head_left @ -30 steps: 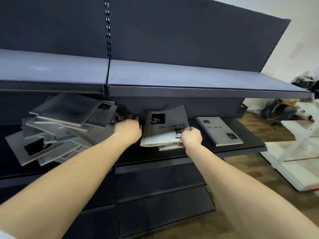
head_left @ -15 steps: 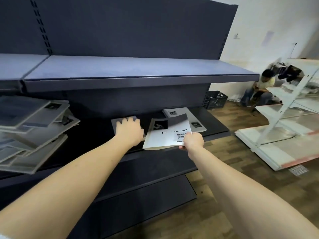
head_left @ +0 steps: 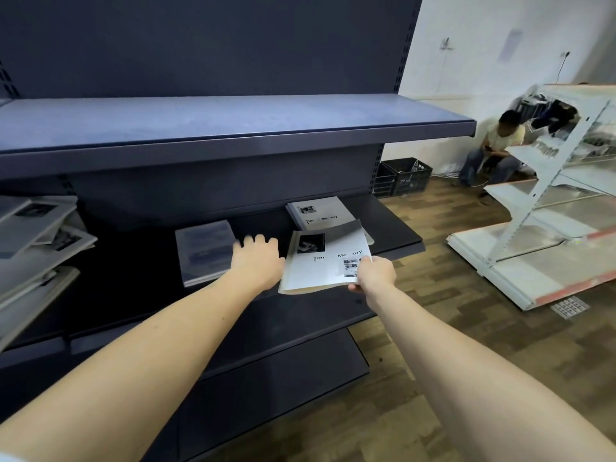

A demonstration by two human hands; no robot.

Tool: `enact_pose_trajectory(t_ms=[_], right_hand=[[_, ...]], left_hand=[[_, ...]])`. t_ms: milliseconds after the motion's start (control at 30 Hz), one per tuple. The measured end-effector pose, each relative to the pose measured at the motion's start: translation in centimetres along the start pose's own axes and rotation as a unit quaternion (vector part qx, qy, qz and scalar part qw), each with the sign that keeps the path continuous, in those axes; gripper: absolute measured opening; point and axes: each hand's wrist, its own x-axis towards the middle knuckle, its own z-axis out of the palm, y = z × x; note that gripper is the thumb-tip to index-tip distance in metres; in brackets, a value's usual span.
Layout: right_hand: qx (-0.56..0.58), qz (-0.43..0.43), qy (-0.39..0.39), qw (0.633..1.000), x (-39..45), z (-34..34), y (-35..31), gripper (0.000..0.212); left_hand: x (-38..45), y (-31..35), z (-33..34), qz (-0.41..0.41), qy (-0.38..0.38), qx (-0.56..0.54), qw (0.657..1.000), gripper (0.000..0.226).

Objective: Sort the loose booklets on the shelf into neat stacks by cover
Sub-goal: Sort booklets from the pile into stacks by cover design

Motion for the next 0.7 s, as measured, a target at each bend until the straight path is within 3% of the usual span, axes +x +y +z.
enact_pose_trajectory(t_ms=[500,700], right_hand=[[-0.111,-0.033,-0.030,0.993,12.4,1.4,-2.9,0.028],[-0.205,-0.057,-0.066,0.975,16.2,2.0,-3.1,0.027]], left_hand=[[12.1,2.5,4.1,-0.044,-0.122,-0.152,0.980,0.055],[15.1,2.8,3.9,-0.062,-0.114,-0.190,0.973,0.056]])
